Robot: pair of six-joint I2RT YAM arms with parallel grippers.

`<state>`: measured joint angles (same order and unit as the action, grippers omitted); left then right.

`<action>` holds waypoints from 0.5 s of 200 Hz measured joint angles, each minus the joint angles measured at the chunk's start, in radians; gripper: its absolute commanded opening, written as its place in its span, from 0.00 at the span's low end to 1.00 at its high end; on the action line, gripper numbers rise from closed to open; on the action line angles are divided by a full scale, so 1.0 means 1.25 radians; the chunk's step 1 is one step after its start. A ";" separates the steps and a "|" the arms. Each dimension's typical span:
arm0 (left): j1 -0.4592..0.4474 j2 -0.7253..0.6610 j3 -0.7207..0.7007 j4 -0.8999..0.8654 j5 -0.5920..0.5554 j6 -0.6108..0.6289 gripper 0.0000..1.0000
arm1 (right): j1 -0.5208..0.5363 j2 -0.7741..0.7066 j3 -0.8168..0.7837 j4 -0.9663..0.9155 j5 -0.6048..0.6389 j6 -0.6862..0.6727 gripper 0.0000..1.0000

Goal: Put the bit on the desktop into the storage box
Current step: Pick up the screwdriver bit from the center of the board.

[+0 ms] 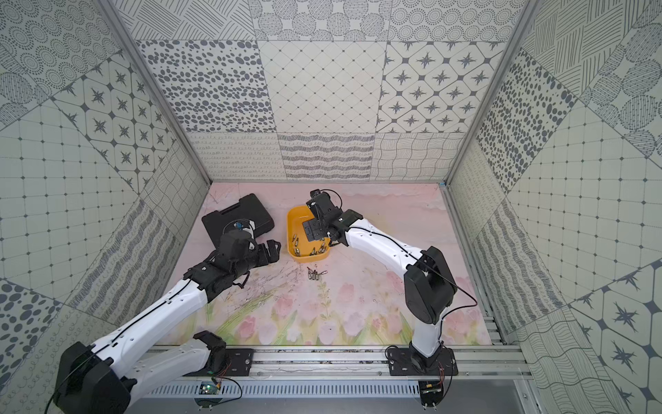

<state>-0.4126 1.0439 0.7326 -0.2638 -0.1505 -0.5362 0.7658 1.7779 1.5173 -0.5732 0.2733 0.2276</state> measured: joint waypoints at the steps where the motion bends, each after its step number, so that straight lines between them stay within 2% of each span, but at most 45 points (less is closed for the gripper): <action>1: 0.000 0.000 0.000 0.001 0.002 0.002 0.99 | 0.000 -0.002 -0.002 0.000 0.001 0.000 0.97; 29: -0.029 0.002 0.019 0.004 0.049 0.056 0.99 | -0.011 -0.089 -0.085 0.012 0.016 0.004 0.97; 52: -0.084 0.022 0.058 -0.006 0.069 0.105 0.99 | -0.033 -0.163 -0.161 0.023 0.024 0.017 0.97; 100: -0.203 0.148 0.215 -0.085 0.089 0.211 0.96 | -0.126 -0.309 -0.326 0.037 0.020 0.063 0.97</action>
<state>-0.6666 1.2285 1.0016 -0.3702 -0.0395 -0.2718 0.6083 1.3918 1.1095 -0.5266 0.2977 0.3065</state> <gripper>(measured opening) 0.971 0.967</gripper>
